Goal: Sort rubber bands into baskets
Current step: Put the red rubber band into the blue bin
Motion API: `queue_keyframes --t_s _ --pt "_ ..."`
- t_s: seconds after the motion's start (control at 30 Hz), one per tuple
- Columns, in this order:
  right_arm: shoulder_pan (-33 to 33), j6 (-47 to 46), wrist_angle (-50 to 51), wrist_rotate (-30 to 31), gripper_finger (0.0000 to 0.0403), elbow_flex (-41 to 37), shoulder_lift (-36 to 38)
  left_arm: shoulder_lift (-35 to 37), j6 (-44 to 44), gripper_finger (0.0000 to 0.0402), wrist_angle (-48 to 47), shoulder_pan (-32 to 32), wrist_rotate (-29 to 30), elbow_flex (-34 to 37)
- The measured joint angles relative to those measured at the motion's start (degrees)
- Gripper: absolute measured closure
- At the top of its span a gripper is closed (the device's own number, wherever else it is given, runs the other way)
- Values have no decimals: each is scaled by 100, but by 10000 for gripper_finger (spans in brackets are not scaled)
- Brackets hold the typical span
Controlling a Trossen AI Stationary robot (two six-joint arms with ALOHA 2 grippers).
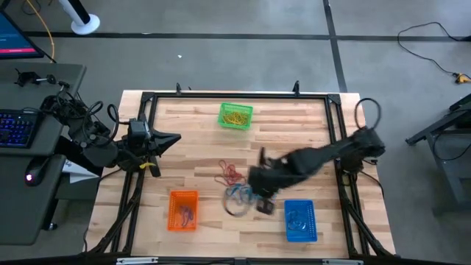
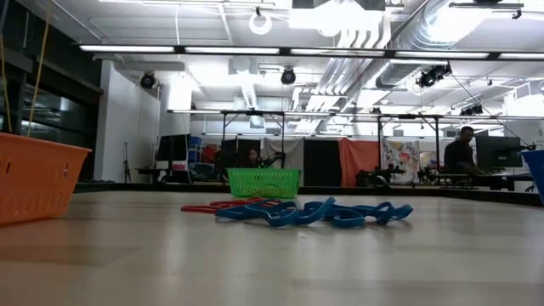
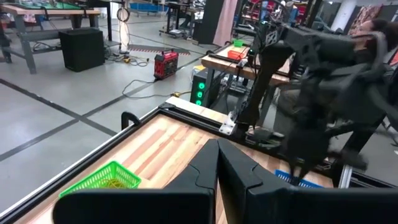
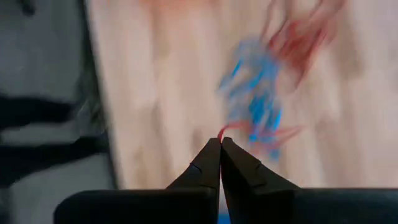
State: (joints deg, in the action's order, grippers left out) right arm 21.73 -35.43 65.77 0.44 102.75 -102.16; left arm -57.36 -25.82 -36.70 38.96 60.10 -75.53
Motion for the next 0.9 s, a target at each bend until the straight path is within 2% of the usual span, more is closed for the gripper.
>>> queue_keyframes --t_s 0.1,0.23,0.43,0.6,0.9 --pt "429 -847 169 -299 403 -568 566 0 5 401 -3 0 0 0" --pt "1119 -2455 80 -368 403 -1557 1350 0 15 401 2 0 0 0" --pt "1956 -4296 -887 -493 403 -3018 2046 0 15 401 4 0 0 0" --pt "2119 -4708 -1575 -515 403 -3766 2029 0 13 402 4 0 0 0" --pt "1670 -4569 -2034 -301 403 -4291 1999 0 -14 401 6 0 0 0"
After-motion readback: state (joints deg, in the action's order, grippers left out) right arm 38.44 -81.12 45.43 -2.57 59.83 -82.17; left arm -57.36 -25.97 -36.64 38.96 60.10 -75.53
